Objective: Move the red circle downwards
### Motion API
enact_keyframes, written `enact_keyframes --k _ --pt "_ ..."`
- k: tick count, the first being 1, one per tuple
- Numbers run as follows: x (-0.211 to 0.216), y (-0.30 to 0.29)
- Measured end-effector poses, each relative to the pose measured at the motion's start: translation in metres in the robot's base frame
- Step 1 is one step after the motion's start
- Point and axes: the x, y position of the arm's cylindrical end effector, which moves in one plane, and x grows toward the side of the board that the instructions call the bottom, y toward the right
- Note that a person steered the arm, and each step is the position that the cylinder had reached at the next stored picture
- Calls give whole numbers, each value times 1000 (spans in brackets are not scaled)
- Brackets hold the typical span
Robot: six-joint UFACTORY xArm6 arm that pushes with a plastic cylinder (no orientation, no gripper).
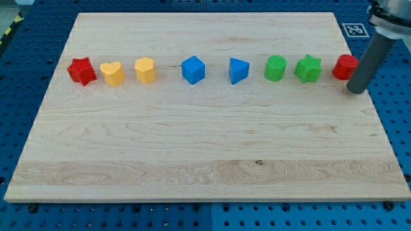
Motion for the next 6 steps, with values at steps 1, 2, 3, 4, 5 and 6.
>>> enact_keyframes --k 1,2,3,4,5,6 --pt "0 35" --pt "-20 49" --pt "-65 31" --pt "-79 15" --pt "-79 -10" --pt "-78 -16"
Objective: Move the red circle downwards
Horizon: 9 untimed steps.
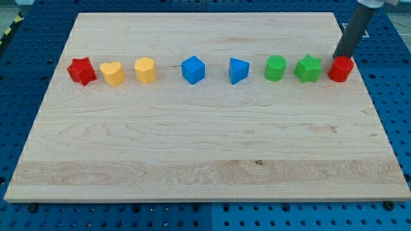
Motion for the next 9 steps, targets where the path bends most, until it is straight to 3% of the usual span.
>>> enact_keyframes --k 2,6,9 --pt "16 23" --pt "8 -45" --pt "49 -22"
